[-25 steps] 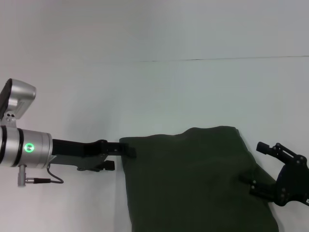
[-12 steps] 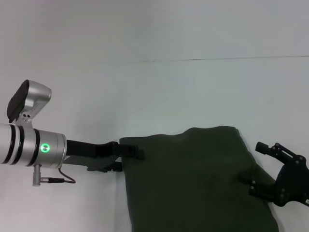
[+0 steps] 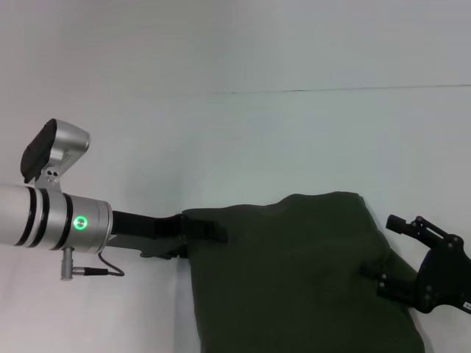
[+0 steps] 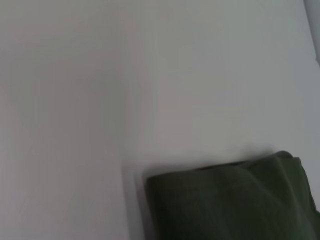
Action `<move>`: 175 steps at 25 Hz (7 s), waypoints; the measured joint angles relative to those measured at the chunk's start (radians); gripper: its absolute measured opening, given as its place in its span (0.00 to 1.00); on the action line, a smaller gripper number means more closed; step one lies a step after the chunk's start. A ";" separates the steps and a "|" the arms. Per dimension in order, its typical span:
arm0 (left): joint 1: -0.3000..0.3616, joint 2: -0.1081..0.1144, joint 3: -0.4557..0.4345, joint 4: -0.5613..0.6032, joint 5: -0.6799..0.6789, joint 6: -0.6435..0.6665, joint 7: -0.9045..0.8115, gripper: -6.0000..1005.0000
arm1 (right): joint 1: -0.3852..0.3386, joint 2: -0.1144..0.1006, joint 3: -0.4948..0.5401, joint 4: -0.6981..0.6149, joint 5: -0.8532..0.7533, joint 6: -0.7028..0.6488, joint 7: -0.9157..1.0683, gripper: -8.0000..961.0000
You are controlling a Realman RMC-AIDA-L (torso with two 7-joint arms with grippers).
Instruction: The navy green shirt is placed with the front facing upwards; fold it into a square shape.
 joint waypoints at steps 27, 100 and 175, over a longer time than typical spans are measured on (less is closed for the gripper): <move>0.004 -0.027 0.007 0.016 -0.004 -0.049 0.091 0.07 | 0.000 0.004 -0.001 0.002 -0.001 -0.012 -0.001 0.95; 0.102 0.056 -0.215 0.121 -0.117 0.374 0.341 0.88 | 0.099 -0.133 0.013 -0.107 -0.202 0.066 1.471 0.95; 0.434 -0.067 -0.334 0.420 -0.155 0.603 1.198 0.89 | -0.016 0.004 0.242 -0.120 -0.265 -0.248 0.102 0.95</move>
